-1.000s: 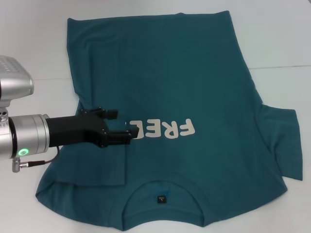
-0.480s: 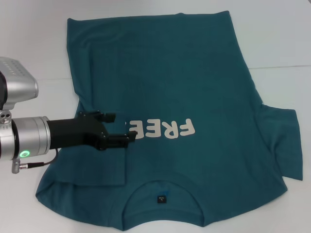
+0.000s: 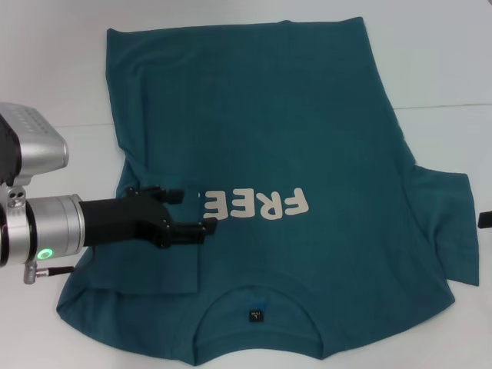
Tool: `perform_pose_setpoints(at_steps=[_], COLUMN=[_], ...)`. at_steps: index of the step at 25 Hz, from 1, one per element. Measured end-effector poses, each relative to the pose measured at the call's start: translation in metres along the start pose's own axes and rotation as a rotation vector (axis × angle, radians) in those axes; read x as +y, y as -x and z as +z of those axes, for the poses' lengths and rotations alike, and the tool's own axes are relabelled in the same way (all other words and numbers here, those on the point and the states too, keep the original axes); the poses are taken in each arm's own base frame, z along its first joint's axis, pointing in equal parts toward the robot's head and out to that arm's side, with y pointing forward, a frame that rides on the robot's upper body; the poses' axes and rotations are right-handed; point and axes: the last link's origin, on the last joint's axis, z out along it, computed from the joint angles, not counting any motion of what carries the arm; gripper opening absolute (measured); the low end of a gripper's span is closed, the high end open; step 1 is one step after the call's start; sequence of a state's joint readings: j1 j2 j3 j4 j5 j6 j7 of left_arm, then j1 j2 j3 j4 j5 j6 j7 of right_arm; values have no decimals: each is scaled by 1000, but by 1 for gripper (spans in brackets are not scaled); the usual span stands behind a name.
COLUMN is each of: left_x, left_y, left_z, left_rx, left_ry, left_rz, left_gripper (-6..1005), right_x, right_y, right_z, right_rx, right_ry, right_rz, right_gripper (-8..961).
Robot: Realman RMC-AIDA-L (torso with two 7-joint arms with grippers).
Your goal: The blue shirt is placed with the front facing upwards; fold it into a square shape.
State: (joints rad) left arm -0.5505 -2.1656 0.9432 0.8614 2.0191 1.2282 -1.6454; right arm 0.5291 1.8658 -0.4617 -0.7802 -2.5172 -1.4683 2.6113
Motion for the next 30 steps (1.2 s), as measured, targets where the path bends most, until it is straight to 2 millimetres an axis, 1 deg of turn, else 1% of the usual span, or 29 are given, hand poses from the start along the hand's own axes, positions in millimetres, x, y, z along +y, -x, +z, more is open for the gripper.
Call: perform_pose_setpoints(at_steps=[6,9,17,30], left_x=[1,1,1,0], left_y=[3,3,1,1], left_z=[1,1,2,4], left_rx=[-4,-3,-2,-5], left_ry=[4,4,7,2], left_rz=[1,1,5,3], left_gripper=[885,886,885,886], right_x=[3,5,7,4], right_y=[-2,-2,-1,-3], right_z=[13,17,19,27], right_rx=[2,2,5,11], right_ry=[11,14,6,-16], right_rz=[6,1,-11,-15], right_gripper=[939,932,879,867])
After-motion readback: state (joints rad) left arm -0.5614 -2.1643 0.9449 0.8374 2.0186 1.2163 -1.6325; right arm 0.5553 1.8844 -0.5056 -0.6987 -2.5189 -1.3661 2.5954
